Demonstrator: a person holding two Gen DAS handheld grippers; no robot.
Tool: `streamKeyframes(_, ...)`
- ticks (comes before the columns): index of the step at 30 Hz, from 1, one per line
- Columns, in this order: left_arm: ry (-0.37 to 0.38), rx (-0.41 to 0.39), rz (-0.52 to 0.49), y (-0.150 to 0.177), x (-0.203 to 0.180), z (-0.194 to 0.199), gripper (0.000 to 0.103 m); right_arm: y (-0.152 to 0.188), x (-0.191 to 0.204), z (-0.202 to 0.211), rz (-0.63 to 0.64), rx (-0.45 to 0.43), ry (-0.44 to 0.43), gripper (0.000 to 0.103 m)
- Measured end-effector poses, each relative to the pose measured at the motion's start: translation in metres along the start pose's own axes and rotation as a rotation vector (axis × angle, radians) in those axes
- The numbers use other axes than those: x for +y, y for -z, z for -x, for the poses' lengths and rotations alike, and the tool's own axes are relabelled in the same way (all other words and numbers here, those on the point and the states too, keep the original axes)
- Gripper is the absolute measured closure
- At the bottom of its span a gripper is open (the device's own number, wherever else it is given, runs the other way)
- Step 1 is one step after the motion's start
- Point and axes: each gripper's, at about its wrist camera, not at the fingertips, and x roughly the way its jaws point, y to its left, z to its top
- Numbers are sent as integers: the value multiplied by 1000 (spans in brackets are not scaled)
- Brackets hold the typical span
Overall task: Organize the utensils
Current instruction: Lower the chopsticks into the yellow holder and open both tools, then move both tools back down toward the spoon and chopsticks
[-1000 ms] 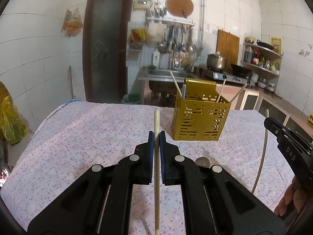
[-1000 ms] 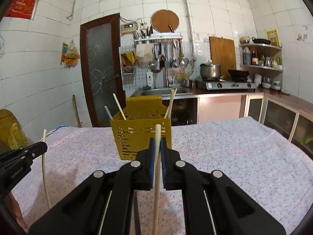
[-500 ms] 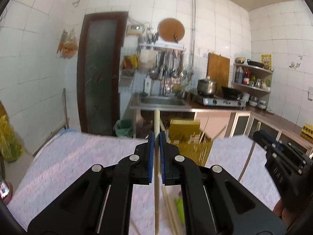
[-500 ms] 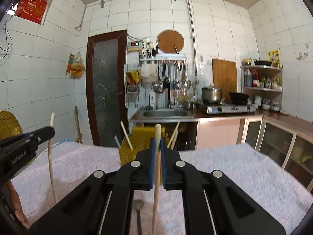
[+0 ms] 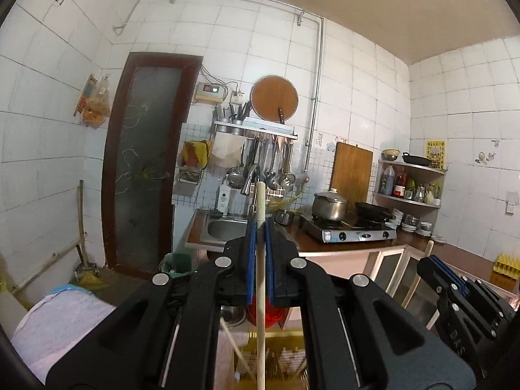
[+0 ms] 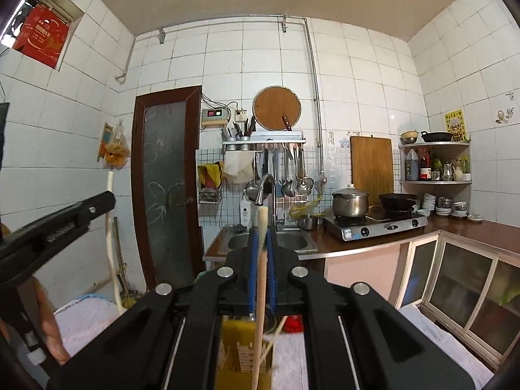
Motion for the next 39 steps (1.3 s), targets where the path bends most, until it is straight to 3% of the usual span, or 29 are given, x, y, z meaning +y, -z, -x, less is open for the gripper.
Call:
streamKeyframes(9, -19, 34, 17, 55, 8, -86, 99, 31, -2, -62, 7, 9, -2, 97)
streamKeyframes(16, -48, 89, 10, 96, 20, -110, 98, 74, 0, -88, 3, 94, -5, 97)
streamKeyframes(22, -63, 139, 14, 106, 33, -101, 97, 89, -6, -88, 3, 183, -10, 96)
streamKeyframes(25, -68, 201, 23, 102, 38, -84, 71, 91, -11, -78, 2, 234, 6, 93)
streamKeyframes(26, -79, 215, 25, 100, 41, -73, 63, 92, -14, -72, -7, 249, 7, 78)
streamKeyframes(27, -85, 217, 25, 100, 43, -65, 55, 92, -16, -64, -19, 255, 7, 51)
streamKeyframes(28, -97, 224, 20, 99, 46, -54, 47, 93, -19, -56, -24, 256, 13, 43)
streamKeyframes(32, -137, 246, 4, 99, 58, -10, 13, 100, -21, -30, -17, 307, 9, 40)
streamKeyframes(35, -150, 274, 16, 106, 69, 18, 5, 115, -19, -12, -13, 366, 0, 35)
streamKeyframes(39, -173, 376, 37, 138, 83, 40, 5, 152, -12, 2, -5, 467, -20, 34)
